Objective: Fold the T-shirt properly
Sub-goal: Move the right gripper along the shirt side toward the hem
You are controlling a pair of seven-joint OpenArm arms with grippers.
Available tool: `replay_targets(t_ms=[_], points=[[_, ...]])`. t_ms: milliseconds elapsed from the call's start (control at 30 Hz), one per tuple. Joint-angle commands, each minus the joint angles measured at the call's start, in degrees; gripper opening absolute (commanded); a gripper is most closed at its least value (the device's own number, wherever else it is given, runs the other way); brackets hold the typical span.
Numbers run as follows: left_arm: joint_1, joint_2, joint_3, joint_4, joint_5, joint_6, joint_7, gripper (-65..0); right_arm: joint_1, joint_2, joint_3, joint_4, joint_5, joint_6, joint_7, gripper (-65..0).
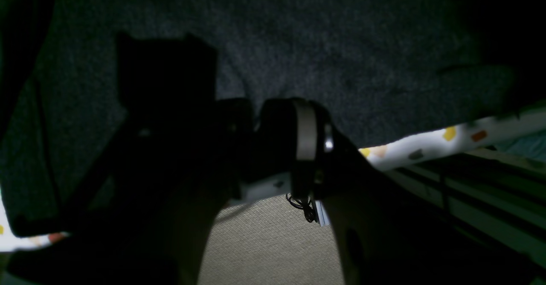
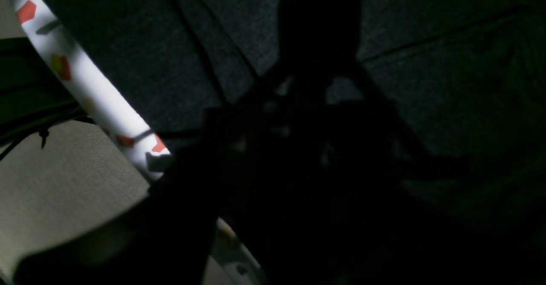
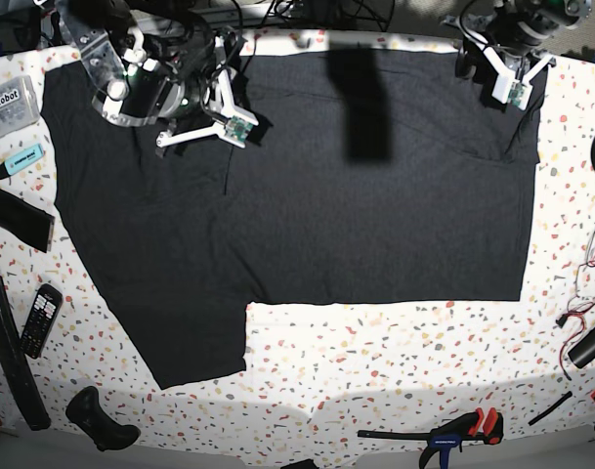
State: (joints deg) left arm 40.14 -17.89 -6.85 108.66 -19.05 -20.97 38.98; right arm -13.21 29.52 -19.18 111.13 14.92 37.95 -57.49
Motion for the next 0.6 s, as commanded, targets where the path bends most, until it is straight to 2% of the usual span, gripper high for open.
replay_targets(t_ms=[0, 100, 400, 567], points=[[0.6, -0.1, 0.0, 0.3, 0.6, -0.1, 1.3, -49.5, 0.5, 0.5, 0.3, 0.9, 0.2, -0.3, 1.2, -55.7], [0.7, -0.1, 0.0, 0.3, 0.6, -0.1, 1.3, -49.5, 0.5, 0.5, 0.3, 0.9, 0.2, -0.3, 2.5, -64.7], [0.7, -0.1, 0.0, 0.3, 1.0, -0.1, 1.3, -49.5, 0.5, 0.5, 0.3, 0.9, 0.2, -0.3, 5.6, -65.0], [0.7, -0.1, 0.0, 0.3, 6.0, 0.0, 1.3, -49.5, 0.5, 0.5, 1.0, 1.0, 0.0, -0.3, 5.0, -65.0]])
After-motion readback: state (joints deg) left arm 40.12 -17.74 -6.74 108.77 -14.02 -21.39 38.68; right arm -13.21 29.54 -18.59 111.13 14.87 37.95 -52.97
